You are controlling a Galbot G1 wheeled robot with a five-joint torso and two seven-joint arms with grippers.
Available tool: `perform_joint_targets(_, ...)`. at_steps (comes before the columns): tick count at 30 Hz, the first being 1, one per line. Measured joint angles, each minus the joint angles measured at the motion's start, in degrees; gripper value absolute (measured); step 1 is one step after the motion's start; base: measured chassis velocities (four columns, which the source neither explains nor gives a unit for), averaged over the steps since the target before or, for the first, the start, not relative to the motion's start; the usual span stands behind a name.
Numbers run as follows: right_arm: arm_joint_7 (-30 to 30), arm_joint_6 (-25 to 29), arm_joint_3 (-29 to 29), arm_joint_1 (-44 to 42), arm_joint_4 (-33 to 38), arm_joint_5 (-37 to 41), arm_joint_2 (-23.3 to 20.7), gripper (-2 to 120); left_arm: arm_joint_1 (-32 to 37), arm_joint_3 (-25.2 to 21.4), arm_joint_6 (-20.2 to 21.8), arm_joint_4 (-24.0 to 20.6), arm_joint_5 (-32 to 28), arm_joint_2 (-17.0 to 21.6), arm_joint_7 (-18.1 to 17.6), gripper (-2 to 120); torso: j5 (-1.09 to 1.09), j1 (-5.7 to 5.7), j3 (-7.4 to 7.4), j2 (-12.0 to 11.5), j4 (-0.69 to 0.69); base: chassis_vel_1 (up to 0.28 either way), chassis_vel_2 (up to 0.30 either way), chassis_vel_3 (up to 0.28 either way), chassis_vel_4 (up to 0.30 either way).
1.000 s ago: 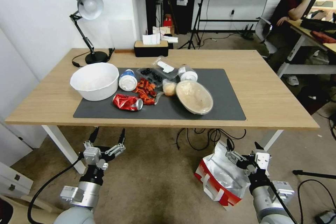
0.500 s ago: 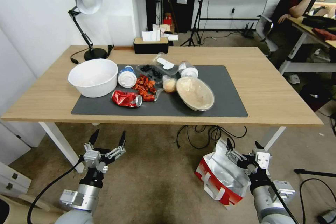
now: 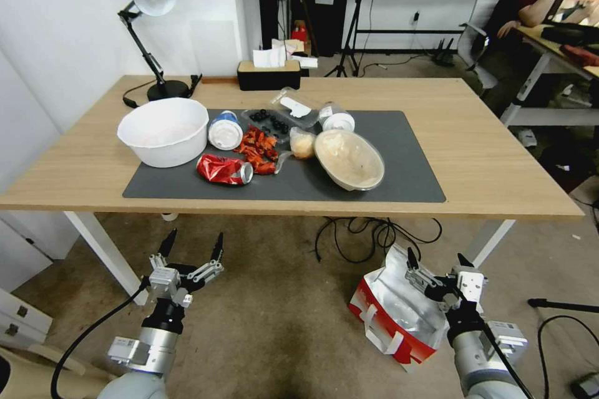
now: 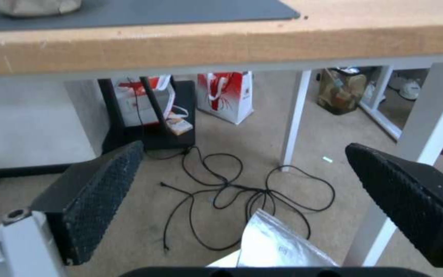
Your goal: Pick up the food delivery bag from the floor and place it on the table.
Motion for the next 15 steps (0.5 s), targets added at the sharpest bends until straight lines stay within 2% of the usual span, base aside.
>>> perform_joint_targets(7, -1.6, 0.9, 0.0, 0.2, -0.4, 0.2, -0.2, 100, -0.1, 0.4, 0.0, 0.5, 0.1, 0.0, 0.2, 100, 0.00, -0.75, -1.02, -1.8, 0.00, 0.000, 0.000, 0.000, 0.000)
perform_joint_targets(15, -7.0, 6.5, 1.7, 0.7, -2.8, -0.7, -0.6, 100, -0.9, 0.6, -0.6, 1.6, 0.0, 0.3, 0.3, 100, 0.00, -1.80, -2.43, -4.2, 0.00, 0.000, 0.000, 0.000, 0.000)
